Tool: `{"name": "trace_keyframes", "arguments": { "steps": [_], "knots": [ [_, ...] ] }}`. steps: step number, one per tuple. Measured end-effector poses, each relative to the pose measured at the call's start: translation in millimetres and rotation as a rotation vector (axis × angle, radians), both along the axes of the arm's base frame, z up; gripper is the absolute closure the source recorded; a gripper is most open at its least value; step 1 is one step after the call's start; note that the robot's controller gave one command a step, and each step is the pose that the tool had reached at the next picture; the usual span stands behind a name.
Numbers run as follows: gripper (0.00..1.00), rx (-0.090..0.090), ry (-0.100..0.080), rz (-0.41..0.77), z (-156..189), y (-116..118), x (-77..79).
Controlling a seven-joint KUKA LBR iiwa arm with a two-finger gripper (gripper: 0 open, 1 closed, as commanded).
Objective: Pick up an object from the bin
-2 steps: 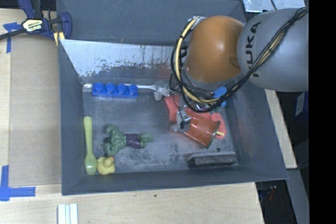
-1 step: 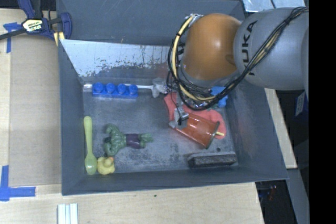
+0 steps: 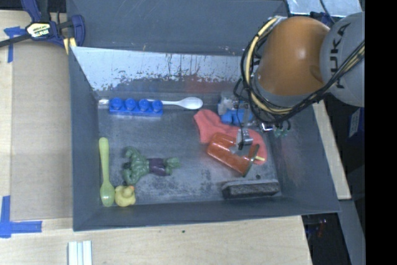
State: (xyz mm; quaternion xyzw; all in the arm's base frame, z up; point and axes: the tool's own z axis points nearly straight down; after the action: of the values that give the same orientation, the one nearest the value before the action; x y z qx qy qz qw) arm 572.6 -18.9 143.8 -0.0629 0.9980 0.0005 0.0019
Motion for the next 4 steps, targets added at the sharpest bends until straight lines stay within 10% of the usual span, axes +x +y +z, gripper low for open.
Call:
{"name": "trace_keyframes", "arguments": {
  "steps": [2, 3, 4],
  "knots": [
    [0.0, 0.001, -0.01, 0.042, -37.4, -20.5, 4.7],
    [0.0, 0.007, -0.006, -0.23, -60.2, -16.4, 5.3],
    [1.0, 0.006, -0.011, -0.299, -71.9, -18.5, 2.2]
  ]
}}
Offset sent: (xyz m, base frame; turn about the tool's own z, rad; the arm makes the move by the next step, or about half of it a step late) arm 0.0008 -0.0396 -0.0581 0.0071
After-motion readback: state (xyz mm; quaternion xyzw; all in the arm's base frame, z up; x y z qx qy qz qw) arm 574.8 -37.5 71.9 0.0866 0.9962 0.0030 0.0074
